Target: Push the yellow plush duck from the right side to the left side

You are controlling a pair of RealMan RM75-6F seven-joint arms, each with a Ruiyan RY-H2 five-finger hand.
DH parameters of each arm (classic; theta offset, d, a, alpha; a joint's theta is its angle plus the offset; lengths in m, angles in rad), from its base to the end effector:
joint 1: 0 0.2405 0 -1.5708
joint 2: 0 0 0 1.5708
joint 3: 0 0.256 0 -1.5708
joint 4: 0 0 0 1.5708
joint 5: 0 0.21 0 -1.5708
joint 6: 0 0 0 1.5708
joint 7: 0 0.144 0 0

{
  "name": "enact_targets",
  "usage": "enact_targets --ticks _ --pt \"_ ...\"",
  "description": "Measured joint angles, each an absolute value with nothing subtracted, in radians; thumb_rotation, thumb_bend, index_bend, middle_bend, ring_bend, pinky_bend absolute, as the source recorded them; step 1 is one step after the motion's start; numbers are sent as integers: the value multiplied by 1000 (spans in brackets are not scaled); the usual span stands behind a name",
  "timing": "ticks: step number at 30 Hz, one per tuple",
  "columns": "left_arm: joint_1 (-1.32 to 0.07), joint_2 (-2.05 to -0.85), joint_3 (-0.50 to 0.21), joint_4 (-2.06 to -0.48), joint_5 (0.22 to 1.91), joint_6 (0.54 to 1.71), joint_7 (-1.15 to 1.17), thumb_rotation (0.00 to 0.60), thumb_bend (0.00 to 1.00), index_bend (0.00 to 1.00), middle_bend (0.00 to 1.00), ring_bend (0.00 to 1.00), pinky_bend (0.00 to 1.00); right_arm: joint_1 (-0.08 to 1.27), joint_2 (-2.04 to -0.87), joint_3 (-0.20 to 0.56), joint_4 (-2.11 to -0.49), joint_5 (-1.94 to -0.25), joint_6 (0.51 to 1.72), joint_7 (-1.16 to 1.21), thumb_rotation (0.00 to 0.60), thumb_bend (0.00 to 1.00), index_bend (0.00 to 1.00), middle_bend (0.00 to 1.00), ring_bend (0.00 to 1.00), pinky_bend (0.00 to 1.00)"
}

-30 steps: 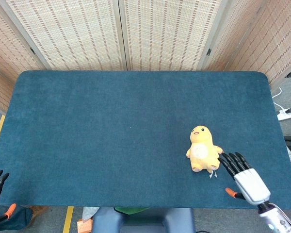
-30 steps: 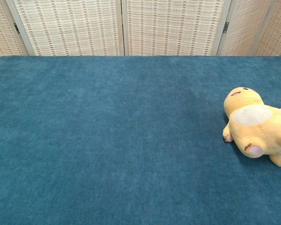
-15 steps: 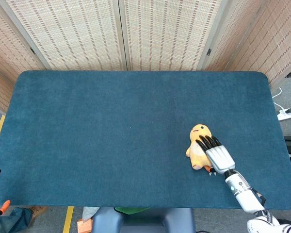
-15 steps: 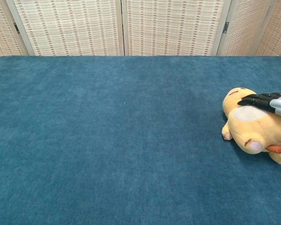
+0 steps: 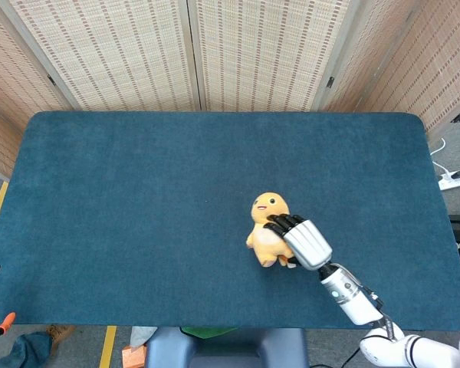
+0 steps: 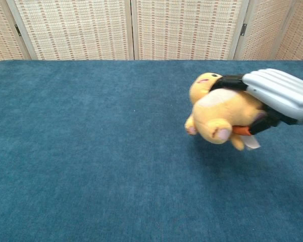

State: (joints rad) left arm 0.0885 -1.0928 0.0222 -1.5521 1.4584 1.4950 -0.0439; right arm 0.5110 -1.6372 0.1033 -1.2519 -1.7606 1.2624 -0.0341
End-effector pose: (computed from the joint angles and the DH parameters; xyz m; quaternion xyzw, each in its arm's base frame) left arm -0.3590 0.1064 0.1690 -0.5605 -0.4497 -0.2978 0.6284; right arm -0.1790 -0.2835 -0.0134 0.7456 -0.2539 0.4954 0.3664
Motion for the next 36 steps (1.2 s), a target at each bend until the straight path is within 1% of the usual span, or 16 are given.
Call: enact_targets --ticks 2,4,5,7,10,12,13,14,15,16,17,19,22,26,32,36 --pt "88 -1092 22 -1552 1457 1493 -50 600 274 0 0 0 111 545 -1679 106 -1246 -1776 1260 -34 600 587 751 768 684 847" --pt "87 -1091 23 -1550 1455 1489 -56 600 274 0 0 0 111 582 -1732 110 -1235 -1781 1237 -40 600 573 751 747 675 747" --pt "87 -1090 23 -1550 1454 1488 -58 600 274 0 0 0 111 597 -1755 112 -1227 -1781 1223 -45 600 559 748 730 670 670" --pt "87 -1088 23 -1547 1453 1488 -68 600 274 0 0 0 111 629 -1811 114 -1201 -1779 1187 -61 600 524 700 674 627 585" --pt "89 -1087 21 -1541 1453 1494 -88 600 273 0 0 0 111 670 -1891 117 -1146 -1766 1136 -73 600 455 532 543 491 492" --pt "90 -1086 20 -1535 1454 1498 -102 600 273 0 0 0 111 693 -1939 118 -1102 -1751 1110 -65 600 392 331 400 362 409" --pt "92 -1086 20 -1531 1456 1501 -112 600 273 0 0 0 112 701 -1957 118 -1083 -1742 1098 -61 600 346 182 282 253 345" --pt "93 -1085 20 -1528 1458 1505 -119 600 273 0 0 0 112 708 -1971 119 -1068 -1732 1085 -58 600 295 70 154 135 270" --pt "94 -1085 20 -1524 1461 1509 -126 600 273 0 0 0 112 716 -1982 118 -1055 -1718 1067 -56 600 252 15 74 61 208" --pt "96 -1086 20 -1519 1465 1517 -133 600 273 0 0 0 112 720 -1984 117 -1052 -1709 1056 -53 600 207 0 16 10 126" --pt "98 -1087 21 -1515 1469 1522 -139 600 273 0 0 0 112 722 -1983 116 -1054 -1703 1049 -49 600 161 0 0 0 65" --pt "101 -1090 22 -1505 1481 1533 -149 600 273 0 0 0 114 722 -1973 114 -1069 -1704 1059 -36 600 90 0 0 0 3" --pt "102 -1096 26 -1498 1497 1542 -154 600 273 0 0 0 122 710 -1945 107 -1113 -1716 1123 -13 600 27 0 0 0 0" --pt "99 -1105 34 -1498 1524 1547 -148 600 272 0 0 0 135 688 -1863 85 -1229 -1729 1194 12 600 7 0 0 0 0" --pt "83 -1108 50 -1512 1603 1560 -163 600 272 0 0 0 182 631 -1637 18 -1488 -1742 1234 42 600 7 0 0 0 0" --pt "56 -1106 53 -1545 1705 1590 -170 600 269 0 0 0 186 534 -1444 -67 -1579 -1775 1350 55 600 8 0 0 0 0"
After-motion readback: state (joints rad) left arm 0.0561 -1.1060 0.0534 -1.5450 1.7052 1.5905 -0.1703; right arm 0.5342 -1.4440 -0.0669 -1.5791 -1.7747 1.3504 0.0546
